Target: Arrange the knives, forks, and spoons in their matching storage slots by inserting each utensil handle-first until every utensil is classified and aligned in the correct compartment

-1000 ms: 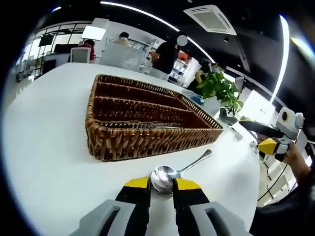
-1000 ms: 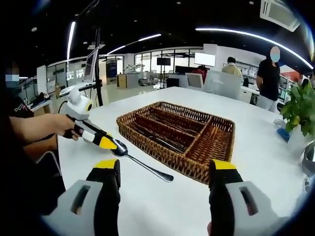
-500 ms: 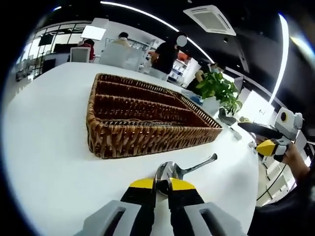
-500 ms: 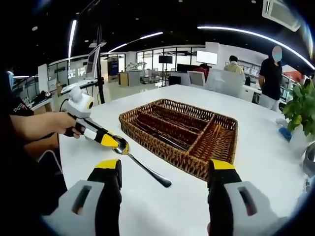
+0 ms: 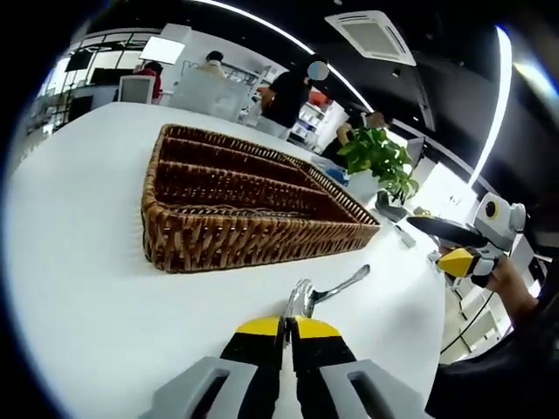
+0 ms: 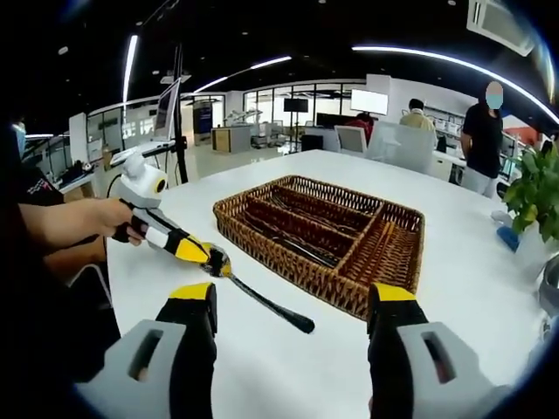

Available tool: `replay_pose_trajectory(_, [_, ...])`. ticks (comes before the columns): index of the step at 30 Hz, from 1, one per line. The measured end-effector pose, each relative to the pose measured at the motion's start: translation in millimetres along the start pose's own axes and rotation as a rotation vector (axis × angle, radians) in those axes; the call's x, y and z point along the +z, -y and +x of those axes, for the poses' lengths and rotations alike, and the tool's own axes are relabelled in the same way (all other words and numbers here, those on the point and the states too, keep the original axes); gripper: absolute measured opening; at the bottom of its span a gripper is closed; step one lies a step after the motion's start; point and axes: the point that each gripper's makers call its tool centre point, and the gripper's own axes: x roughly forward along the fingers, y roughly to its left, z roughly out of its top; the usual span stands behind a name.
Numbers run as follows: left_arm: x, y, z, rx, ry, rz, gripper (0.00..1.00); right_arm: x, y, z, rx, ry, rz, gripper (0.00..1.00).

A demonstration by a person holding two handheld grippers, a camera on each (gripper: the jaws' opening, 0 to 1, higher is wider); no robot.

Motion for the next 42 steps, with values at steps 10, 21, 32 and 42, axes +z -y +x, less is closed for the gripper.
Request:
replay_pose_trajectory(10, [7.2,3.7,-6,0.010,0.036,-0.034,0.00,-1.3,0,0,-0.004,-0.009,-0.015,0.71])
replay_pose_trajectory(21, [21.5,13.9,-13,-0.020,0.081,-0.049,0.00,0.3,1,0,-0.009,-0.008,-0.027,0.74])
replay_pose_trajectory(32, [57.2,26.9,-25,-0.042,0.142,-0.024,0.00,12.3,5,-4,-0.029,0.022,-0.034,0.81])
replay_pose_trajectory(42, [94.8,28.5,-34,-0.018,0.182,0.015,0.00,13.0,4,-4,-0.022,0.016,0.006,0.86])
